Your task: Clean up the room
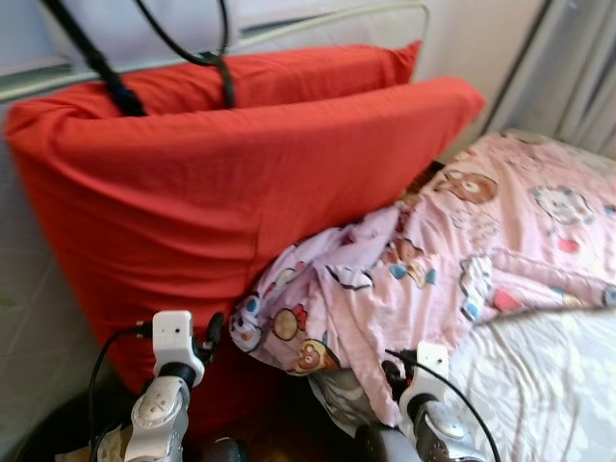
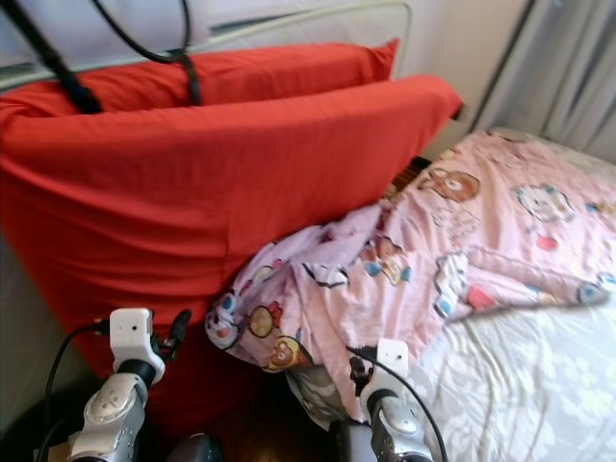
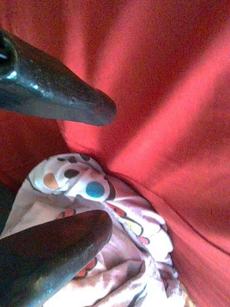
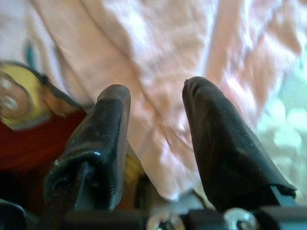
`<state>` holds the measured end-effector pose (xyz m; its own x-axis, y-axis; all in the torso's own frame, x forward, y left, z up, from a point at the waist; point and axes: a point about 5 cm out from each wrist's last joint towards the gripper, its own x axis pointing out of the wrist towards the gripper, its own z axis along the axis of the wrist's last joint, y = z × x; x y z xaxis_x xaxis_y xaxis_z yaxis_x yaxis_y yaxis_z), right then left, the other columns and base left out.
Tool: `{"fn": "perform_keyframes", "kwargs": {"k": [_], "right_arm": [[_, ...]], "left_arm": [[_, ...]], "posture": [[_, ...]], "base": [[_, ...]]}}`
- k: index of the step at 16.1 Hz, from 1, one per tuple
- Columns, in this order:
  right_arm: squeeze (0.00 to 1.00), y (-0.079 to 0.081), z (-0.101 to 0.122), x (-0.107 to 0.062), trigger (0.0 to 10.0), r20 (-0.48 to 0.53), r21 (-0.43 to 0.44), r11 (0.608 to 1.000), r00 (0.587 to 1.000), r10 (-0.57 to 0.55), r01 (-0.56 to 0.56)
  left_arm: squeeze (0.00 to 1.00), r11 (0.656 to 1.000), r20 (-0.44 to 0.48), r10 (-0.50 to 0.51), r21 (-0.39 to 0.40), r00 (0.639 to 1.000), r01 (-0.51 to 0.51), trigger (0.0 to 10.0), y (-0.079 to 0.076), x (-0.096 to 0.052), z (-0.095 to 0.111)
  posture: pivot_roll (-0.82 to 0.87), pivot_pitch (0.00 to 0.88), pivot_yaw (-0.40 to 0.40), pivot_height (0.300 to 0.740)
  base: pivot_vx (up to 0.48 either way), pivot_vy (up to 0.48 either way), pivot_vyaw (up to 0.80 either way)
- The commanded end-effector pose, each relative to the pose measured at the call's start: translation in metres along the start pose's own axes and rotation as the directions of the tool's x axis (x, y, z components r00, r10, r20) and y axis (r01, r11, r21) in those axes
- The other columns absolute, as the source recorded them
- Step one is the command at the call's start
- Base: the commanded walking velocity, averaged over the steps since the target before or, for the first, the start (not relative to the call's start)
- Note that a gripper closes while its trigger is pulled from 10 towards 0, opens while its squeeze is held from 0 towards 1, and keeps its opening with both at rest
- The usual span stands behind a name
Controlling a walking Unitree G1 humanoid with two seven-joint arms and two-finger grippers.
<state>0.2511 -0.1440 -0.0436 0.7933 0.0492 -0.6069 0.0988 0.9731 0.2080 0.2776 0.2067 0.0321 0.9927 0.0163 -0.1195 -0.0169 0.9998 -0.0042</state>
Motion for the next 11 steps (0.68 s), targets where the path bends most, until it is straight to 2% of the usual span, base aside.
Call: {"fn": "perform_keyframes", "kwargs": {"k": [1, 2, 3, 6, 7, 8, 11], "right_arm": [[0.0, 0.002, 0.003, 0.002, 10.0, -0.008, -0.004, 1.0, 1.0, -0.006, 0.006], [0.82, 0.003, 0.002, 0.002, 10.0, -0.015, -0.01, 1.0, 1.0, -0.01, 0.01], [1.0, 0.002, 0.003, 0.002, 10.0, -0.012, -0.007, 1.0, 1.0, -0.022, 0.022], [1.0, -0.005, 0.003, 0.001, 10.0, -0.007, -0.008, 0.996, 0.996, -0.094, 0.094], [0.18, -0.006, 0.004, 0.001, 10.0, -0.008, 0.009, 0.995, 0.995, -0.102, 0.102], [0.0, -0.007, 0.004, 0.001, 10.0, -0.008, 0.006, 0.995, 0.995, -0.104, 0.104], [0.0, -0.008, 0.005, 0.001, 10.0, -0.005, -0.016, 0.993, 0.993, -0.118, 0.118]], "left_arm": [[0.0, 1.0, 0.0, -0.02, 0.017, 1.0, 0.02, 10.0, -0.003, 0.002, 0.003], [0.0, 0.999, 0.002, -0.031, 0.023, 1.0, 0.031, 10.0, -0.005, 0.002, 0.004], [0.0, 0.999, 0.004, -0.037, 0.026, 0.999, 0.037, 10.0, -0.006, 0.001, 0.004], [0.0, 0.999, 0.012, -0.043, 0.031, 0.999, 0.043, 10.0, -0.007, -0.005, 0.004], [0.0, 0.999, 0.015, -0.043, 0.034, 0.999, 0.042, 10.0, -0.006, -0.008, 0.005], [0.0, 0.998, 0.018, -0.043, 0.035, 0.999, 0.042, 10.0, -0.005, -0.011, 0.005], [0.0, 0.999, 0.026, -0.038, 0.038, 0.999, 0.037, 10.0, -0.004, -0.022, 0.007]], "posture": [[0.04, 0.089, -0.057, 0.617], [0.04, 0.1, -0.057, 0.617], [0.05, 0.114, -0.058, 0.617], [0.06, 0.149, -0.063, 0.617], [0.06, 0.162, -0.063, 0.617], [0.07, 0.166, -0.066, 0.617], [0.09, 0.194, -0.076, 0.617]], "base": [[0.0, 0.0, 0.0], [0.0, 0.0, 0.0], [0.0, 0.0, 0.0], [0.0, 0.0, 0.0], [0.0, 0.0, 0.0], [0.0, 0.0, 0.0], [0.0, 0.0, 0.0]]}}
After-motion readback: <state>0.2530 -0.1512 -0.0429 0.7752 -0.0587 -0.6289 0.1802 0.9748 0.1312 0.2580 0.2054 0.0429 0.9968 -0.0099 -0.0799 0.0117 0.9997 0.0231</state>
